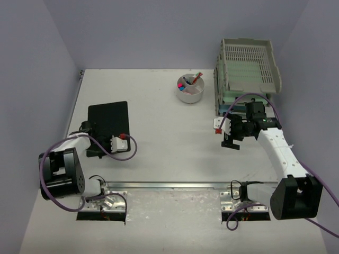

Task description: Organize the desk

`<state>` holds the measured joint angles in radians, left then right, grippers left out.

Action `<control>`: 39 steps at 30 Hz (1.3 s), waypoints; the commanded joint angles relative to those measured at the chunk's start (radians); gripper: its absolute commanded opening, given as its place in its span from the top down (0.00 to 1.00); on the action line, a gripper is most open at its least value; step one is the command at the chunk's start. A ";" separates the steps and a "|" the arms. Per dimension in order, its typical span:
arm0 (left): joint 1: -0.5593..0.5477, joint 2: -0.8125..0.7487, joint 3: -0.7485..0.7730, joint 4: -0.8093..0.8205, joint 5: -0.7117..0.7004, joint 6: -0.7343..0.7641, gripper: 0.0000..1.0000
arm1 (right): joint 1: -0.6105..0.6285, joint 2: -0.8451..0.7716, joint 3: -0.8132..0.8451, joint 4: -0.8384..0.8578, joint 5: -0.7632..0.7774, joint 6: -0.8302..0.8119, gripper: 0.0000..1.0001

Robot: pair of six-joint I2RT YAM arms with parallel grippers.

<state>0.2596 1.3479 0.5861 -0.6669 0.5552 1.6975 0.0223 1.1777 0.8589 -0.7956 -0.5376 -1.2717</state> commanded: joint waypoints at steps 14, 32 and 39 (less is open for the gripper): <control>-0.672 0.291 0.417 0.218 -0.045 -0.874 0.95 | 0.003 -0.034 0.057 -0.017 -0.044 0.064 0.02; -0.304 -0.021 0.421 0.426 0.161 -1.498 0.31 | 0.395 0.184 0.272 0.034 0.041 0.343 0.08; 0.011 -0.120 0.348 0.481 0.242 -1.790 0.26 | 0.635 0.526 0.538 0.080 0.083 0.485 0.14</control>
<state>0.1689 1.2692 0.9851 -0.2332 0.7108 0.1231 0.5747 1.5846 1.2716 -0.7807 -0.4896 -0.9001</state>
